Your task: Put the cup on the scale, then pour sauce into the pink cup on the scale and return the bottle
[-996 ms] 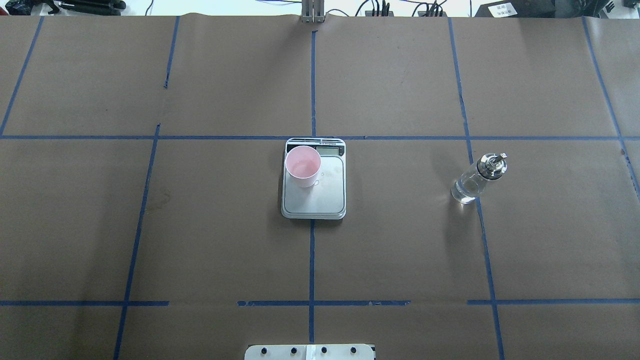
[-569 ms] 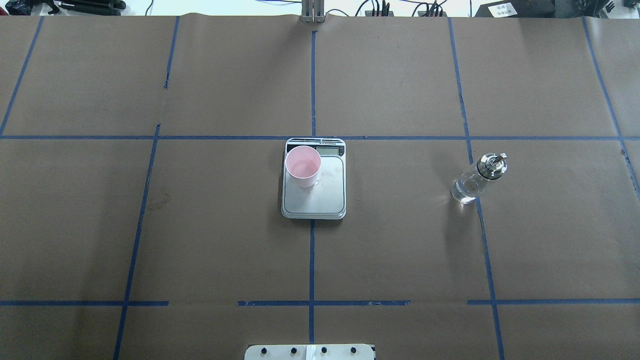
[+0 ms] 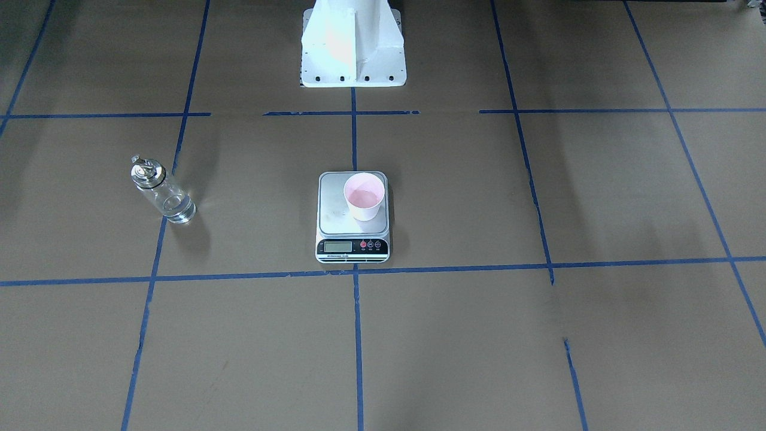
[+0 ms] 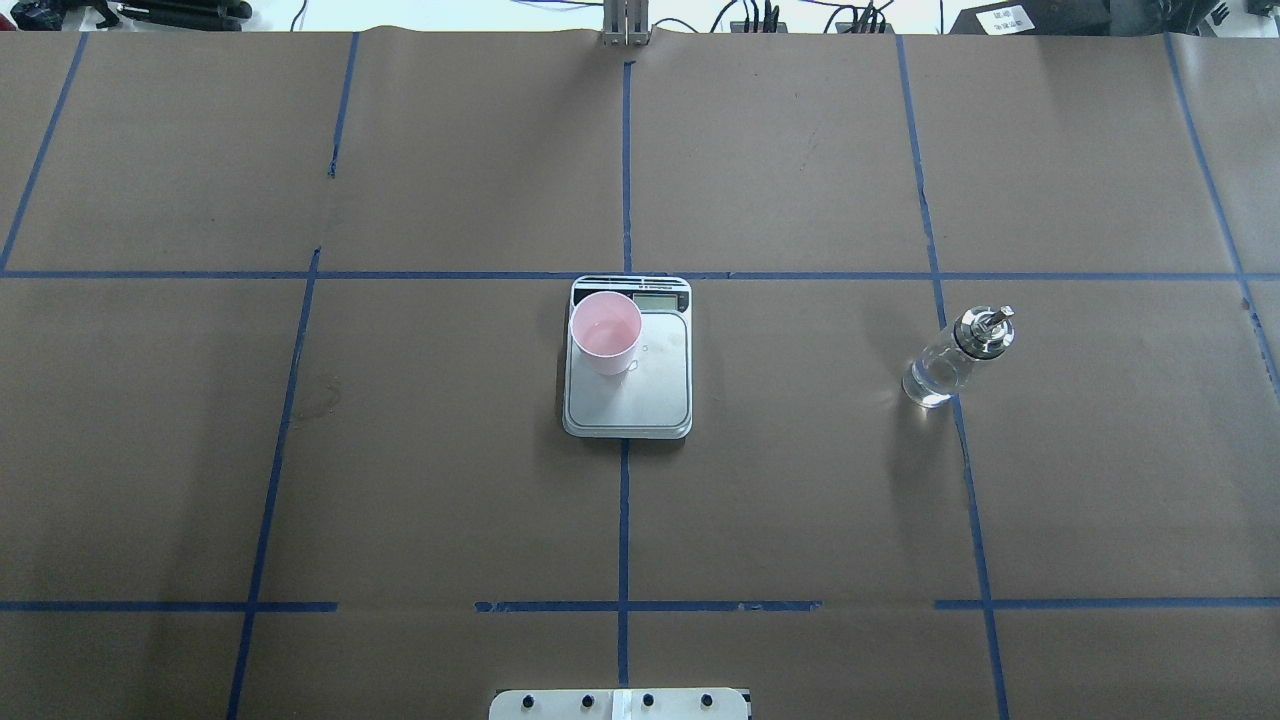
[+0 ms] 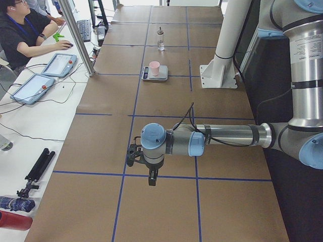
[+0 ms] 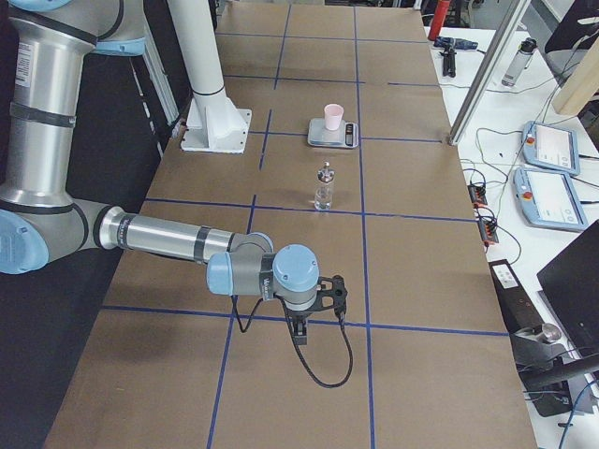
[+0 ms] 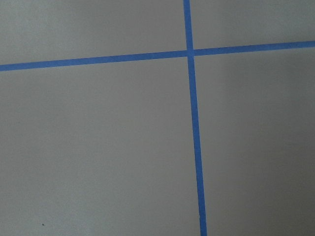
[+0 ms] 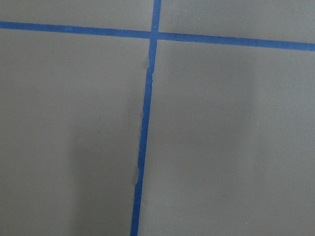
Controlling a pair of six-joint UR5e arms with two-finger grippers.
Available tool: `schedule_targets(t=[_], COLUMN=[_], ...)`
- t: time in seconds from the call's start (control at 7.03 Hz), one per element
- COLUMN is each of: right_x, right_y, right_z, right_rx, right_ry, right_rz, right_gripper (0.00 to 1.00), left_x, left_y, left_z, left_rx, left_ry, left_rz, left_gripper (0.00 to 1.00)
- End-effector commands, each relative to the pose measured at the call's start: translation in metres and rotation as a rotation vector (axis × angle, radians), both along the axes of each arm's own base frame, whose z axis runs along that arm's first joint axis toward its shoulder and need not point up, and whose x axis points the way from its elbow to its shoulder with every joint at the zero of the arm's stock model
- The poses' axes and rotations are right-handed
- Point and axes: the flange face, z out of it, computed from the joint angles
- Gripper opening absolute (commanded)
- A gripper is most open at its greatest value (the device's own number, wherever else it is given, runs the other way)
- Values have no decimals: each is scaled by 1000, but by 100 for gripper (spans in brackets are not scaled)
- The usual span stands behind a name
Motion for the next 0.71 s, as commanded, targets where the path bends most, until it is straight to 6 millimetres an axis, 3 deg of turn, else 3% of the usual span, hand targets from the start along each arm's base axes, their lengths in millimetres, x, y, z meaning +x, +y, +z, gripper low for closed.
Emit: schedule_targets(t=[0.0,0.57], right_x=[0,0], right_y=[2,8], right_z=[2,6], right_rx=[-4,-15], right_ry=[-1,-1], right_rz=[0,0], right_gripper=[100,100], left_x=[0,0], left_y=[2,2], left_z=[1,1], left_rx=[-3,-5], left_ry=[0,2], left_rz=[0,-1], left_gripper=[100,100])
